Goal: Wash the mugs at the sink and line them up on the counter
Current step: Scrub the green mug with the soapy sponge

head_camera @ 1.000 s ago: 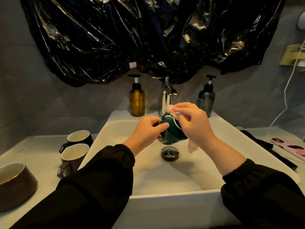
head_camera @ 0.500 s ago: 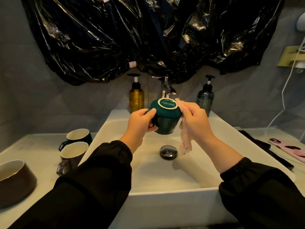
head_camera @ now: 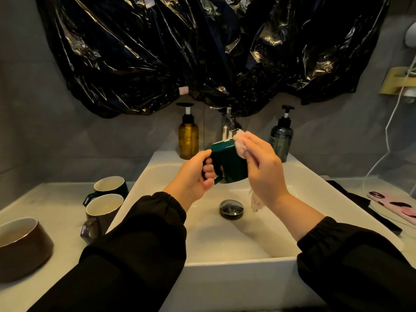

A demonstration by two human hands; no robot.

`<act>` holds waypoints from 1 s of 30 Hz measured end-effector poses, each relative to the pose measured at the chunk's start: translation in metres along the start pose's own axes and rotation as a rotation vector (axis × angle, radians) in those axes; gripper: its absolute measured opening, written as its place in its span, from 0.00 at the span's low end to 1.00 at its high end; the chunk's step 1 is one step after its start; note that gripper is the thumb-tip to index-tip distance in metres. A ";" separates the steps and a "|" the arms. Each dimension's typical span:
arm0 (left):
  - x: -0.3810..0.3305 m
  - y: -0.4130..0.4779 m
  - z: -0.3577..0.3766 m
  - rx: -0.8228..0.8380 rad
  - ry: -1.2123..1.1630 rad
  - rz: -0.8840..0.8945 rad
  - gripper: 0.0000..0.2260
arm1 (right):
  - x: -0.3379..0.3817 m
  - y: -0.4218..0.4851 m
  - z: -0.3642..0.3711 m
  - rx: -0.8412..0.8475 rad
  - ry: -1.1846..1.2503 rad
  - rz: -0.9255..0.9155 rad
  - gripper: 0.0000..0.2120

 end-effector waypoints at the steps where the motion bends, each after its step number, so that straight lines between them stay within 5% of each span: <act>1: 0.002 0.000 0.000 0.011 -0.021 -0.022 0.16 | -0.006 0.001 -0.001 -0.004 0.014 0.077 0.17; 11: -0.009 0.000 -0.002 0.006 -0.235 -0.041 0.18 | 0.041 -0.015 0.026 0.268 -0.295 -0.528 0.14; 13: -0.010 0.000 -0.005 0.006 -0.269 -0.053 0.19 | 0.040 -0.012 0.015 0.180 -0.245 -0.498 0.12; 18: 0.002 -0.001 0.002 0.067 -0.204 -0.119 0.19 | 0.012 0.004 0.007 0.058 -0.073 -0.072 0.18; 24: 0.000 -0.003 0.005 0.126 -0.191 -0.126 0.19 | 0.040 -0.009 0.017 0.166 -0.231 -0.441 0.16; 26: 0.004 -0.005 0.007 0.165 -0.160 -0.149 0.19 | 0.029 -0.003 0.008 0.092 -0.125 -0.278 0.17; 30: 0.006 -0.007 0.010 0.216 -0.117 -0.152 0.19 | -0.015 0.005 0.001 0.043 0.369 0.417 0.15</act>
Point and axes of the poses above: each hand's wrist, its own y-axis towards the middle knuckle, its own z-axis out of the palm, x = y × z, the point moved 8 cm from there along y, towards the middle knuckle, and after that the axes turned 1 degree about y, right-handed, at the moved point
